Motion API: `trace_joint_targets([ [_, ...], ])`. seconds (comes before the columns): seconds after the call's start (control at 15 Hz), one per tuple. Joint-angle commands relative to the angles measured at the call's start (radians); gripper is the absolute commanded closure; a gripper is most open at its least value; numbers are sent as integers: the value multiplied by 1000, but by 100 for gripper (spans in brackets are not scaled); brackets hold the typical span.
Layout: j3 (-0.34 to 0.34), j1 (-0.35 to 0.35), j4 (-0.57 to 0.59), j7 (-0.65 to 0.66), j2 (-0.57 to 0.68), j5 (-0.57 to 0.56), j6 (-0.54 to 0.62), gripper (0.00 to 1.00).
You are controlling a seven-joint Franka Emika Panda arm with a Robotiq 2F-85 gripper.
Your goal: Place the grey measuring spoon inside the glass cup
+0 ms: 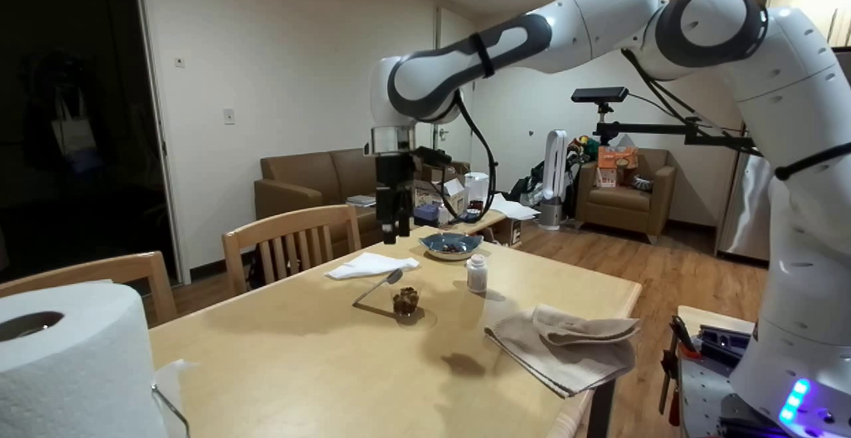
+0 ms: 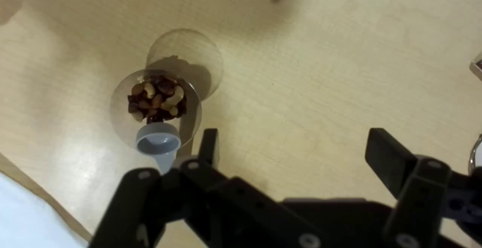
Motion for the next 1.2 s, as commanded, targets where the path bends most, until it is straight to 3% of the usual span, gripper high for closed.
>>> trace_joint_targets([
  [0.0,-26,-17,247,60,116,25,-174,0],
  [0.6,-58,-100,670,101,468,94,-496,0],
  [0.67,-68,-90,518,72,371,68,-417,0],
  [0.87,-67,-94,598,72,443,71,-443,0],
  [1.13,-65,-92,622,44,452,64,-430,0],
])
